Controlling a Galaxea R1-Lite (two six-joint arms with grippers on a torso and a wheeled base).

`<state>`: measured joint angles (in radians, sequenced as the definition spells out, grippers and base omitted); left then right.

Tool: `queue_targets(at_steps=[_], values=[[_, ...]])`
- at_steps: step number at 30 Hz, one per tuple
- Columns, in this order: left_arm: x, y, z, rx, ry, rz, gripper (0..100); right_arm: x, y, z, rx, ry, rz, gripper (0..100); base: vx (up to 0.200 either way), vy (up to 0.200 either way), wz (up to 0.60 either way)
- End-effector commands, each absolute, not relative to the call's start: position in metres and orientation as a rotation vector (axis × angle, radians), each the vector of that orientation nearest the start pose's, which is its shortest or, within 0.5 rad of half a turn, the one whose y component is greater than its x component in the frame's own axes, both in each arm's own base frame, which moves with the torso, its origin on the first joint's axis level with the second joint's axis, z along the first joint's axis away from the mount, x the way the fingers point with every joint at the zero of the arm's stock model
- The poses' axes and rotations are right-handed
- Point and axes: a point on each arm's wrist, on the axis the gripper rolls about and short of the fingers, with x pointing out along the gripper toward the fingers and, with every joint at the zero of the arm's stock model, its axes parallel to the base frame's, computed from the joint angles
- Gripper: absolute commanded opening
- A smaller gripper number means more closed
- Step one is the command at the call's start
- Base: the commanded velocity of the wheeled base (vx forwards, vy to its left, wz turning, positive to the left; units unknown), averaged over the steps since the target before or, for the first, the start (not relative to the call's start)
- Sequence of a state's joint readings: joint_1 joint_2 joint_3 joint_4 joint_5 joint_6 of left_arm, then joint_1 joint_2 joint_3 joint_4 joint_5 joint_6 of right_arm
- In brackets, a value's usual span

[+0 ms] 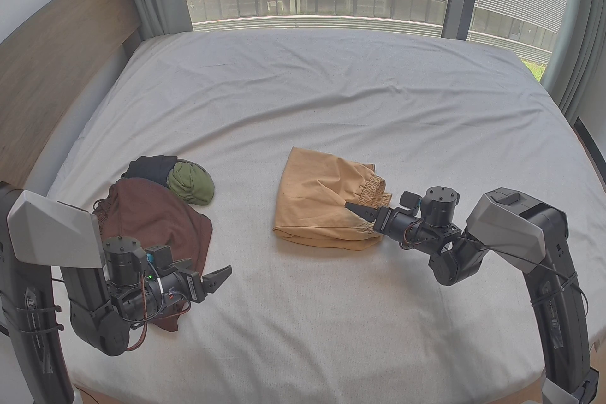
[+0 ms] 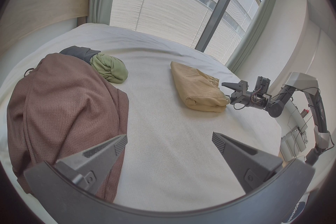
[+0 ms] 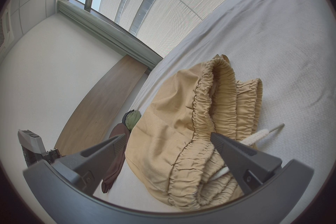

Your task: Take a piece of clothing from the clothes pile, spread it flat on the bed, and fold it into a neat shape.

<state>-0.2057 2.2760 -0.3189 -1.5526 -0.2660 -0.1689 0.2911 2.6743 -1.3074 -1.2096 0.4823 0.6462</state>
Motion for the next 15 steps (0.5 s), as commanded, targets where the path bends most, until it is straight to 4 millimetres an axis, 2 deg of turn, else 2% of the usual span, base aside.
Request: queue_targets(at_steps=[1,3,4,5,6,9,13,15], values=[[0.291,-0.067,0.007,-0.182,0.396,-0.435,100,0.448,0.145,-0.021,0.626,0.373,0.705,100,0.000,0.000,0.00],[0.295,-0.067,0.013,-0.194,0.370,-0.436,100,0.444,0.144,-0.011,0.624,0.355,0.712,100,0.000,0.000,0.00],[0.298,-0.069,0.027,-0.231,0.320,-0.437,100,0.435,0.141,0.010,0.620,0.318,0.721,100,0.000,0.000,0.00],[0.298,-0.069,0.030,-0.238,0.311,-0.437,100,0.433,0.141,0.014,0.617,0.310,0.724,100,0.000,0.000,0.00],[0.297,-0.070,0.046,-0.269,0.263,-0.446,100,0.422,0.137,0.033,0.613,0.271,0.735,100,0.000,0.000,0.00],[0.289,-0.071,0.084,-0.293,0.147,-0.474,100,0.399,0.127,0.066,0.597,0.205,0.746,100,0.000,0.000,0.00],[0.272,-0.072,0.120,-0.292,0.031,-0.511,100,0.363,0.105,0.099,0.542,0.127,0.737,100,0.000,0.000,0.00],[0.268,-0.071,0.125,-0.291,0.018,-0.517,100,0.356,0.103,0.104,0.531,0.119,0.736,100,0.000,0.000,0.00]])
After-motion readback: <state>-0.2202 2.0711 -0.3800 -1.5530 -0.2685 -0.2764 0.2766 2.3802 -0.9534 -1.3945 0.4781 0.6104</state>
